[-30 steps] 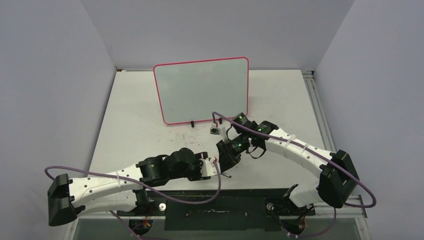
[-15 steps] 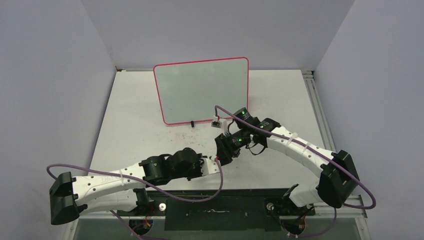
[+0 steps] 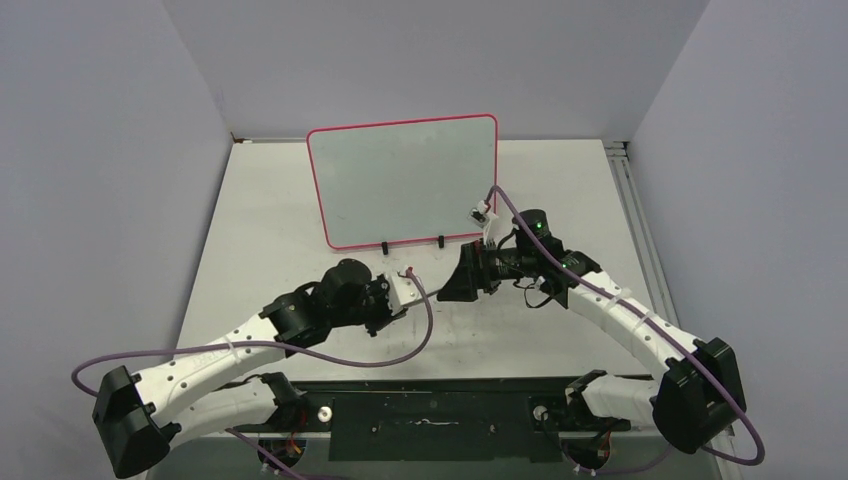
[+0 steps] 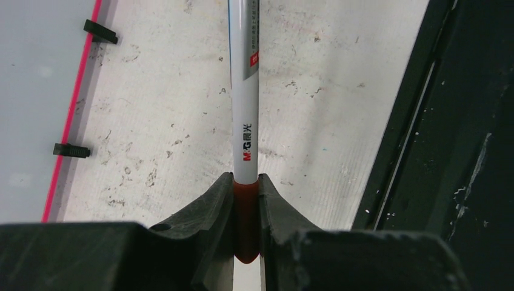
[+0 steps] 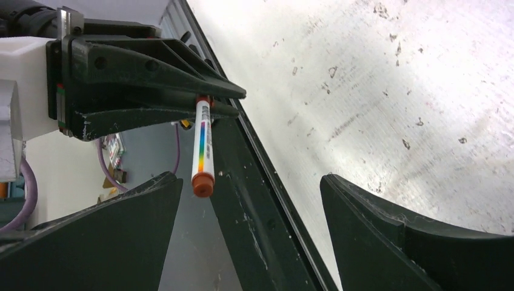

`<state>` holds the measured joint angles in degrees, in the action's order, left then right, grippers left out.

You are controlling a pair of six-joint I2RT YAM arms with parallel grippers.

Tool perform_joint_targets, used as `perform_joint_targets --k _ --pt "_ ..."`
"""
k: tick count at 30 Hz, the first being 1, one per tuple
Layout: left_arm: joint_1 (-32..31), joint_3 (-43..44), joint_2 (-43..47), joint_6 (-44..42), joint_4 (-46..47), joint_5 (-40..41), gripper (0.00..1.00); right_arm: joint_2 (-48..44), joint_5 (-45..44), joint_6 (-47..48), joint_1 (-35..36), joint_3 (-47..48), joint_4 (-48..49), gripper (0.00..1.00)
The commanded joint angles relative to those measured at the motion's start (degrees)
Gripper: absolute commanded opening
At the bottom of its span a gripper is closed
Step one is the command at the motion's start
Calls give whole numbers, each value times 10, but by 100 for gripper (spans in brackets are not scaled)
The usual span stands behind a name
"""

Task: Write a sentence on the whiteboard
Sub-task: Open the whiteboard marker at the center of the board.

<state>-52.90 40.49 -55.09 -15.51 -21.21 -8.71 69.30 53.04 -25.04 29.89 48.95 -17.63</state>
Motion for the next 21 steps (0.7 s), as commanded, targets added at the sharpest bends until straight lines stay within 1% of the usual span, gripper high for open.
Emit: perform_joint_targets --k 1,8,11,15,18,21 --pt "7 36 -6 -1 -1 -62 0 -19 4 -74 17 -25 147 87" --pt "7 51 -33 -5 -22 -80 0 20 -20 -65 91 3 153 68" --pt "7 50 -31 -5 -22 -79 0 31 -4 -71 100 1 164 63" --pt "7 46 -24 -8 -23 -74 0 30 22 -60 101 -3 149 55" --pt "7 46 -25 -10 -26 -79 0 25 39 -56 101 -4 141 51" --pt "7 49 -27 -13 -29 -88 0 23 46 -57 101 -6 143 50"
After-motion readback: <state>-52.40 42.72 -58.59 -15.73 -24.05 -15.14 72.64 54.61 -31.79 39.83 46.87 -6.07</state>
